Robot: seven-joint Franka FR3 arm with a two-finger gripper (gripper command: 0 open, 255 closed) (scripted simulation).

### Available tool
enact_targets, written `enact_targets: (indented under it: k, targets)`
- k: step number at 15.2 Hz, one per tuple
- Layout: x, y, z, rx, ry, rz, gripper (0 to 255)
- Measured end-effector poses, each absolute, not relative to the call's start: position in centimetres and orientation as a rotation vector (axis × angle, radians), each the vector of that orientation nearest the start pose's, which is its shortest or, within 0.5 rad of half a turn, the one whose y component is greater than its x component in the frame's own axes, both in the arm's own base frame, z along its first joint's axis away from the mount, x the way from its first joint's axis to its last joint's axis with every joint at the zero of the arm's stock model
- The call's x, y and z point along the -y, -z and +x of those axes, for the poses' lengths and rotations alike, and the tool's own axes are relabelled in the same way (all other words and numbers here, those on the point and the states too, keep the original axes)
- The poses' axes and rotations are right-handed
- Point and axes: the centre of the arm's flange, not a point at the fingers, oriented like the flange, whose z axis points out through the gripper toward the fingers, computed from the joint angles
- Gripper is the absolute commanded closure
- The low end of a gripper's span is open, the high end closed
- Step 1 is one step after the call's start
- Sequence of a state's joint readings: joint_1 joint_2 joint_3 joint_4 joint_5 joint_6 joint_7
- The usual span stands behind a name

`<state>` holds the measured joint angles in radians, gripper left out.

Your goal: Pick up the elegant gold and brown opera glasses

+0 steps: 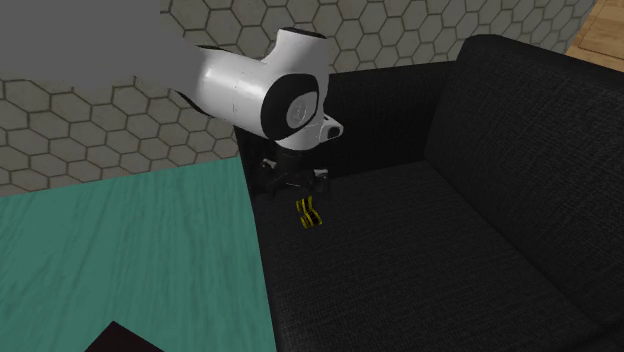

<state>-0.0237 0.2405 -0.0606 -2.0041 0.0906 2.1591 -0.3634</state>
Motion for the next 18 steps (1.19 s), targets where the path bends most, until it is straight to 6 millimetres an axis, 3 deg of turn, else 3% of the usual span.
enact_targets:
  k: [9, 12, 18]
  targets:
    - [4.1, -25.4, 67.7, 0.426, -0.110, -2.960, 0]
    - [3.8, -23.3, 68.7, 0.433, -0.111, -2.951, 0]
    - [3.9, -20.6, 68.7, 0.434, -0.110, -2.950, 0]
